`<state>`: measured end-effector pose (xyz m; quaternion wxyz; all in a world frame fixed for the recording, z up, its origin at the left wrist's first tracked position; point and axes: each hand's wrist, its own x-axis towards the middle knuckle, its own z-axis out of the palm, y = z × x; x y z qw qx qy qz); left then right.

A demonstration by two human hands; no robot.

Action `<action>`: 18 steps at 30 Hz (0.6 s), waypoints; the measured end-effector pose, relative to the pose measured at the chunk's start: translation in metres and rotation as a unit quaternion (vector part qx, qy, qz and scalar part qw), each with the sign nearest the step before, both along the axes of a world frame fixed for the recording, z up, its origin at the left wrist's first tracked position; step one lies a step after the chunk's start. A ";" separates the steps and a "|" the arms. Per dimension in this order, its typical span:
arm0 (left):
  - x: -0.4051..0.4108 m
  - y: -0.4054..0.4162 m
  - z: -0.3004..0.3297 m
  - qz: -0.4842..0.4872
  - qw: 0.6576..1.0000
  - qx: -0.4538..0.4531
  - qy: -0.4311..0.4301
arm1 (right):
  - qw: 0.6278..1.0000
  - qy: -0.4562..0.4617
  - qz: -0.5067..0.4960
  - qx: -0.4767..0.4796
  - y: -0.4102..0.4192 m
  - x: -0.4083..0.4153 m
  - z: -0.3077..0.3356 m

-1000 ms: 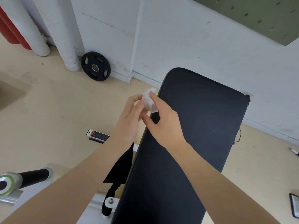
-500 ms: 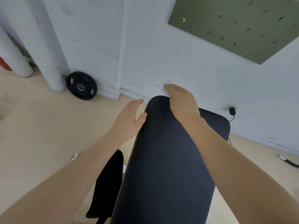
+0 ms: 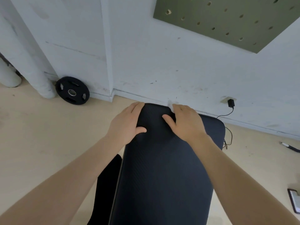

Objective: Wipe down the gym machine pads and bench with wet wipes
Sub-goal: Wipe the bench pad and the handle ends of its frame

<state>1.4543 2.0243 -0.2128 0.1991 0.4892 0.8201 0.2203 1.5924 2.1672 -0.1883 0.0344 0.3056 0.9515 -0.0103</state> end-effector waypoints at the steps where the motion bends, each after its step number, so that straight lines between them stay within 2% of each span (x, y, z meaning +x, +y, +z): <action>1: 0.000 0.000 -0.001 0.001 1.000 0.003 -0.006 | 1.000 0.018 0.000 -0.006 -0.005 -0.007 -0.001; 5: -0.004 0.000 -0.003 0.005 0.999 0.030 -0.040 | 0.995 0.057 0.071 -0.048 -0.026 -0.042 -0.010; 8: -0.006 -0.001 -0.004 0.001 0.998 0.041 -0.053 | 0.994 0.038 0.082 -0.057 -0.019 -0.037 -0.008; 14: -0.008 -0.005 -0.006 0.001 0.994 0.061 -0.085 | 0.998 0.028 -0.056 0.019 0.019 0.028 -0.012; 16: -0.011 -0.005 -0.006 0.003 0.993 0.071 -0.095 | 0.995 0.026 -0.090 0.028 0.018 0.025 -0.012; 18: -0.011 -0.005 -0.006 0.005 0.993 0.077 -0.094 | 0.996 0.045 -0.078 0.010 0.005 0.004 -0.011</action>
